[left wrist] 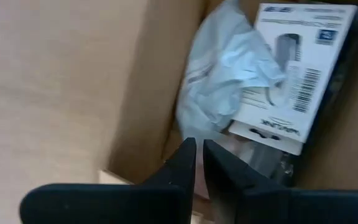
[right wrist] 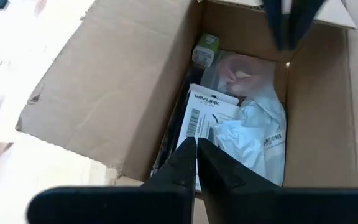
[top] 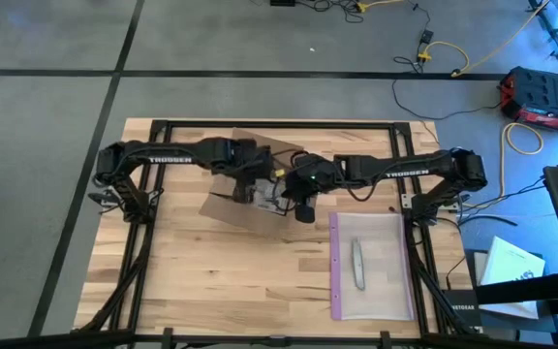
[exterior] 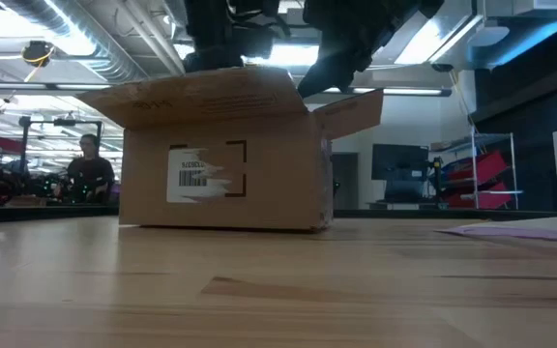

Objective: Unpack boxes
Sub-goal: Open the cardboard box using the cutter

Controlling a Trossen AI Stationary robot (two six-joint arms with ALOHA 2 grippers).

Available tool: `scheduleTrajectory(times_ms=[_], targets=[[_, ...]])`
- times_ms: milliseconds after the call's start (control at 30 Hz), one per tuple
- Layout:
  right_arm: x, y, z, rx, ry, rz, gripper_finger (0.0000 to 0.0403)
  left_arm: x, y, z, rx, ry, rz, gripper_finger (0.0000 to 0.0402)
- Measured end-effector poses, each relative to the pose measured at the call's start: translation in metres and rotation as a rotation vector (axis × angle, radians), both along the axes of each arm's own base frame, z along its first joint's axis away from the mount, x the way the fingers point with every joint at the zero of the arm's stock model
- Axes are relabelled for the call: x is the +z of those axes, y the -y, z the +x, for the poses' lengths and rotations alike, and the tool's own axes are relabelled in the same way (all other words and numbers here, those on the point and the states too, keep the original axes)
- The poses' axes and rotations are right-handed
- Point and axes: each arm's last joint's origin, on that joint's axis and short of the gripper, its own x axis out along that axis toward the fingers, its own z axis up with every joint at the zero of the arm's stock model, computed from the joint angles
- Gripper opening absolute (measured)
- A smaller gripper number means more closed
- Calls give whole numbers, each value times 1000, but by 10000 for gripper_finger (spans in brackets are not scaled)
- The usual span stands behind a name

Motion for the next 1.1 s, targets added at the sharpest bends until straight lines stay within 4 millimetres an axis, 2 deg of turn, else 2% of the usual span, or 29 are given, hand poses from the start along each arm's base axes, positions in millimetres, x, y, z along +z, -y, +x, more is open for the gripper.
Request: scheduleTrajectory(times_ms=[233, 633, 833, 1100], targets=[[-1, 0, 0, -1, -5, 1, 0, -2, -15, -7, -34, -47, -86, 39], [-4, 4, -2, 20, -41, -31, 0, -3, -14, -15, -69, -136, -93, 122], [-9, 13, -8, -4, -115, -25, 0, -3, -15, -20, -56, -181, -105, 127], [-21, 13, -9, -4, -202, -20, 0, -3, -15, -25, -49, -235, -117, 127]])
